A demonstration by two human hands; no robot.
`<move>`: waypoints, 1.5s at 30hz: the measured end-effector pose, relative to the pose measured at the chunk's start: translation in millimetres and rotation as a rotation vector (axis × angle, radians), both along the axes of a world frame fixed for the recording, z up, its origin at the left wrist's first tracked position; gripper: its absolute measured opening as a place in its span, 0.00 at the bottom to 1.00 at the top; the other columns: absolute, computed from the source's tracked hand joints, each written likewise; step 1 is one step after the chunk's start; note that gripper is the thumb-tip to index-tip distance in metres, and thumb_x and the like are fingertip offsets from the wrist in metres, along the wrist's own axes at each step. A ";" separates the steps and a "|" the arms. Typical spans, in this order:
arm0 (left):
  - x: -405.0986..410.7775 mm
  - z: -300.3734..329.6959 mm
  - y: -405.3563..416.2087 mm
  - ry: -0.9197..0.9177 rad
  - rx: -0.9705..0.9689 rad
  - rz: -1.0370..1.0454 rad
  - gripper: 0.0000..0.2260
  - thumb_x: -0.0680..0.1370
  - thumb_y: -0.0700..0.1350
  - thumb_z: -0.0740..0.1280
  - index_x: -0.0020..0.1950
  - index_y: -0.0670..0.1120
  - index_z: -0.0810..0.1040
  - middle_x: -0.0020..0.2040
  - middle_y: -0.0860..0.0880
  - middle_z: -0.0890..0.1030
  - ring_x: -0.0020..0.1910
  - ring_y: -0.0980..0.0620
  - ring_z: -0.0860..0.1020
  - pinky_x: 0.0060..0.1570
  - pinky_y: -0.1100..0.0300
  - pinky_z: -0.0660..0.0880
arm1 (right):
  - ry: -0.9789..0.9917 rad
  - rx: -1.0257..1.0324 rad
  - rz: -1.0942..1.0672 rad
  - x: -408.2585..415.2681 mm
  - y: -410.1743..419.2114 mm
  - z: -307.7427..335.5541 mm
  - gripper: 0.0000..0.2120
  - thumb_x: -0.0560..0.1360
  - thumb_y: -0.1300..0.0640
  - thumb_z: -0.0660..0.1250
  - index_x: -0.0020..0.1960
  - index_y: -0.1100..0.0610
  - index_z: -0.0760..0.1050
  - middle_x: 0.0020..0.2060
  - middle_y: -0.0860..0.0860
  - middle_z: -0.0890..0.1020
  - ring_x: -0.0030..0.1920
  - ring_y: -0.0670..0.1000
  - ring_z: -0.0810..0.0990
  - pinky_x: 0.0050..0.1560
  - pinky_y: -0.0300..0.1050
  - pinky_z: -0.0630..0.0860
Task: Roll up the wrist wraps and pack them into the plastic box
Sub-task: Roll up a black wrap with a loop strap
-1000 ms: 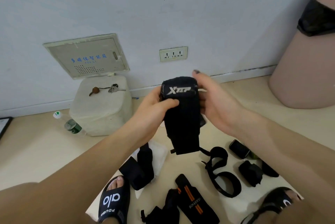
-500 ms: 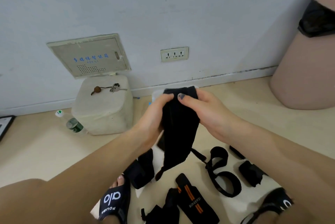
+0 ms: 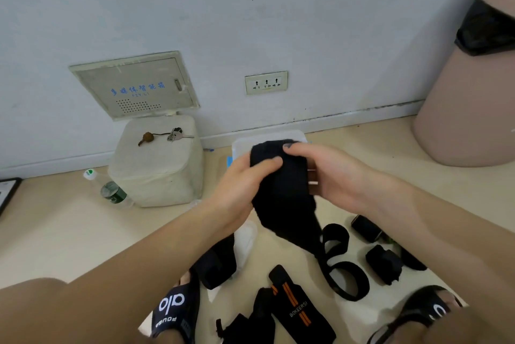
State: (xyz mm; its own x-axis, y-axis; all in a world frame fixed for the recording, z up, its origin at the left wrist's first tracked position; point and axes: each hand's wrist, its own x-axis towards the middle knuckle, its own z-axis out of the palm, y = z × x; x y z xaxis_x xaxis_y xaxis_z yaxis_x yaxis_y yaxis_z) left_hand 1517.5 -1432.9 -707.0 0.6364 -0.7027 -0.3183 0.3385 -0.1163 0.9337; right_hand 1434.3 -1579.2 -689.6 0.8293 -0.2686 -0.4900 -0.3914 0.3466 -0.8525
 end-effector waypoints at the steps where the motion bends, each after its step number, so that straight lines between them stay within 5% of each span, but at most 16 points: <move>1: 3.4 3.6 0.5 0.043 -0.013 0.012 0.12 0.84 0.42 0.63 0.66 0.43 0.80 0.59 0.44 0.86 0.60 0.46 0.84 0.60 0.52 0.79 | 0.014 -0.007 0.033 -1.3 2.1 -1.5 0.13 0.82 0.51 0.66 0.61 0.56 0.83 0.52 0.54 0.87 0.47 0.50 0.85 0.47 0.43 0.80; 6: 14.5 14.9 3.2 0.259 -0.013 0.055 0.17 0.83 0.46 0.61 0.67 0.39 0.79 0.61 0.39 0.84 0.61 0.41 0.83 0.64 0.48 0.78 | 0.006 -0.087 0.075 1.8 5.4 -4.2 0.12 0.81 0.52 0.67 0.59 0.58 0.81 0.51 0.54 0.86 0.49 0.53 0.85 0.51 0.48 0.81; 13: 33.4 29.7 14.4 0.307 0.015 0.151 0.16 0.82 0.43 0.60 0.65 0.39 0.79 0.58 0.40 0.85 0.54 0.43 0.86 0.50 0.50 0.81 | 0.009 -0.232 0.165 3.7 14.5 -7.9 0.08 0.80 0.59 0.70 0.58 0.58 0.79 0.52 0.56 0.87 0.54 0.55 0.87 0.56 0.48 0.83; 17: 28.6 24.0 15.2 0.221 0.087 0.125 0.15 0.83 0.47 0.61 0.65 0.43 0.80 0.59 0.44 0.86 0.58 0.47 0.84 0.57 0.52 0.79 | -0.068 -0.197 0.091 6.0 15.0 -7.8 0.03 0.80 0.61 0.69 0.53 0.59 0.80 0.42 0.53 0.86 0.42 0.49 0.86 0.40 0.40 0.80; 21: 9.5 17.2 13.9 0.216 0.135 0.030 0.16 0.83 0.47 0.61 0.65 0.43 0.81 0.58 0.44 0.86 0.59 0.45 0.84 0.63 0.51 0.78 | -0.063 -0.140 -0.026 9.3 8.2 -3.5 0.13 0.82 0.60 0.67 0.56 0.71 0.77 0.43 0.58 0.81 0.37 0.50 0.81 0.30 0.35 0.74; 25: 5.5 17.8 11.5 0.154 0.142 0.034 0.12 0.83 0.43 0.62 0.62 0.42 0.81 0.53 0.42 0.87 0.49 0.46 0.86 0.47 0.55 0.82 | -0.023 -0.134 -0.042 9.2 3.0 -2.0 0.18 0.81 0.59 0.68 0.62 0.73 0.75 0.47 0.64 0.83 0.41 0.52 0.83 0.34 0.38 0.78; 30: 11.3 15.3 10.3 0.035 0.165 0.002 0.12 0.83 0.44 0.65 0.64 0.42 0.80 0.58 0.42 0.86 0.56 0.45 0.85 0.58 0.50 0.81 | -0.017 -0.090 0.031 2.7 -2.6 2.6 0.14 0.81 0.61 0.68 0.61 0.71 0.78 0.52 0.63 0.86 0.48 0.56 0.88 0.43 0.45 0.84; 33: 9.6 13.5 8.0 0.031 0.190 0.022 0.13 0.82 0.44 0.67 0.65 0.40 0.77 0.57 0.41 0.85 0.53 0.46 0.86 0.51 0.52 0.82 | 0.024 -0.144 0.039 1.4 -5.5 -1.7 0.17 0.80 0.59 0.70 0.61 0.72 0.78 0.56 0.66 0.84 0.50 0.59 0.87 0.54 0.54 0.82; 37: 9.7 18.0 7.2 0.006 0.158 0.139 0.09 0.83 0.40 0.64 0.63 0.46 0.75 0.48 0.45 0.80 0.37 0.53 0.82 0.36 0.57 0.77 | 0.035 -0.079 -0.020 0.4 -6.4 0.9 0.12 0.80 0.62 0.69 0.59 0.69 0.81 0.57 0.64 0.84 0.51 0.57 0.87 0.48 0.48 0.85; 40: 7.3 19.0 6.2 -0.065 0.151 0.110 0.06 0.83 0.38 0.63 0.56 0.46 0.77 0.46 0.46 0.79 0.38 0.51 0.78 0.41 0.53 0.74 | 0.011 -0.009 -0.075 -1.4 -7.6 5.1 0.12 0.80 0.65 0.69 0.61 0.70 0.80 0.58 0.63 0.84 0.49 0.54 0.86 0.43 0.44 0.85; 45: 11.9 23.2 7.1 -0.036 0.082 0.126 0.06 0.83 0.37 0.65 0.55 0.43 0.81 0.46 0.45 0.81 0.38 0.55 0.82 0.39 0.61 0.79 | -0.059 0.032 -0.120 -1.6 -7.8 13.6 0.10 0.79 0.65 0.70 0.58 0.67 0.75 0.46 0.59 0.82 0.42 0.52 0.83 0.46 0.44 0.85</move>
State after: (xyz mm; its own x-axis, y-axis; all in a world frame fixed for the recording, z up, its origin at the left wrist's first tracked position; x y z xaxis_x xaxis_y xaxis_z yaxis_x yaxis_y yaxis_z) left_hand 1529.4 -1425.9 -683.8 0.7297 -0.5892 -0.3471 0.3222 -0.1515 0.9345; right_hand 1432.7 -1587.0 -676.0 0.8197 -0.3523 -0.4516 -0.2954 0.4154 -0.8603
